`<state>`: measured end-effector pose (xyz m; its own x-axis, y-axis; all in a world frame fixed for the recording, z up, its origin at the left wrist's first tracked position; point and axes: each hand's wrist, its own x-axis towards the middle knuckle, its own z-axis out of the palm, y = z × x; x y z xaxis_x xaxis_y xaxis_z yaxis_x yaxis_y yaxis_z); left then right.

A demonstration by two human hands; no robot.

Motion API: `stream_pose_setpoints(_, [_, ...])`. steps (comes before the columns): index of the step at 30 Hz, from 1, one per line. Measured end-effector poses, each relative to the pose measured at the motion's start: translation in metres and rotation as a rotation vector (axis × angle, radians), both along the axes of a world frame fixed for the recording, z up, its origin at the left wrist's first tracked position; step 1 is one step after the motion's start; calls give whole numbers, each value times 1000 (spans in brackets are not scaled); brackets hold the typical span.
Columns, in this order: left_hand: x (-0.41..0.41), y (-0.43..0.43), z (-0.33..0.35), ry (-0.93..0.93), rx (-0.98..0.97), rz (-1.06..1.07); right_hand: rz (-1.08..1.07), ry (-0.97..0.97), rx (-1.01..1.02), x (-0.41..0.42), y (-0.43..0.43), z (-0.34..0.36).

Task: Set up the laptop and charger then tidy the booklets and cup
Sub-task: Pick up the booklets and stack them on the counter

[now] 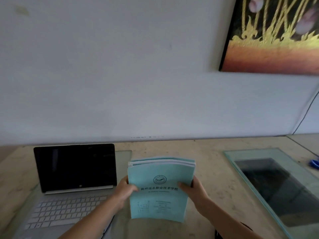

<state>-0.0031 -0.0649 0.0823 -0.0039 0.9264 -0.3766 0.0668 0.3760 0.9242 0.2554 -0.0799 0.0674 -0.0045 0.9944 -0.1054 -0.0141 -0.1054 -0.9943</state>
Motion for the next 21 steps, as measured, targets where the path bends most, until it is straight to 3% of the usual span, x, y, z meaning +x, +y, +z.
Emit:
stream_pose_setpoints(9, [11,6,-4,-52,14,74,-24,128,8,-8,3,-3])
stream_pose_setpoints(16, [-7,6,-7,187,-8,-176,190,-181,-68,21,16,-25])
stream_pose_setpoints(21, [-23,9,-14,370,-69,-363,226,-308,-87,34,30,-36])
